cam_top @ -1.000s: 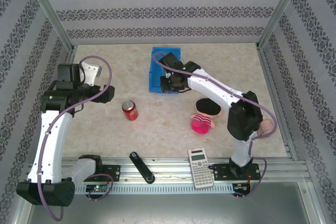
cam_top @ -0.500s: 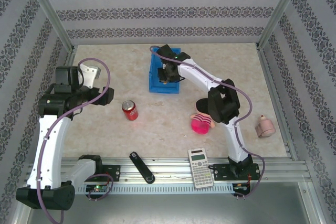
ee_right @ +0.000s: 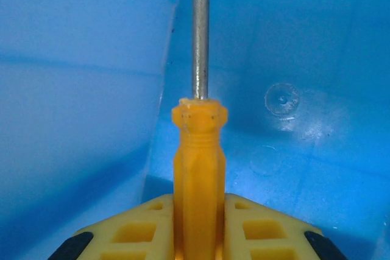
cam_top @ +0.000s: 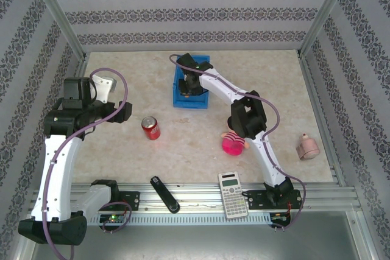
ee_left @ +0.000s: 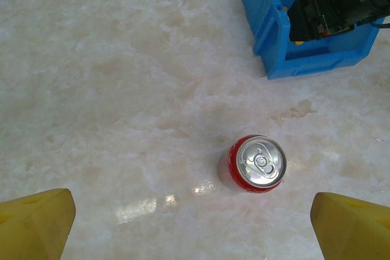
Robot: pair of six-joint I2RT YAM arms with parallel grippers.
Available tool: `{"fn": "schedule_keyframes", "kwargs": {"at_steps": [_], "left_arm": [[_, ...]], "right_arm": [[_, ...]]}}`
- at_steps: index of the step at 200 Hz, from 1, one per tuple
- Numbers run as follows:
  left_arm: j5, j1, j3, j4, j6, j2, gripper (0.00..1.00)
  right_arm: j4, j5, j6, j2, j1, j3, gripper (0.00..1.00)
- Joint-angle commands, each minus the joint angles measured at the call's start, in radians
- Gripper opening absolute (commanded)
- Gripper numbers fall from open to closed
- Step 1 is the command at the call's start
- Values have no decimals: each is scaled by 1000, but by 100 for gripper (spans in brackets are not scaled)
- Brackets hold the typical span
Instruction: Put the screwdriver in the bin
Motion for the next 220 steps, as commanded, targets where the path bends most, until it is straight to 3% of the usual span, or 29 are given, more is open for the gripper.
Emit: {"fn": "schedule_keyframes", "kwargs": {"at_steps": [1,113,220], "left_arm": [[2,-3,-4,-35,17,-13,99],[14,-3,-7,-43,67,-13,99],[10,-3,6,-9,36,21,99]], "right_arm": [[-10,11,21,30,-4,44,20],[-48,8,55,102,-4,113,28],[-140,95,-6,-78,9,179,37]]}}
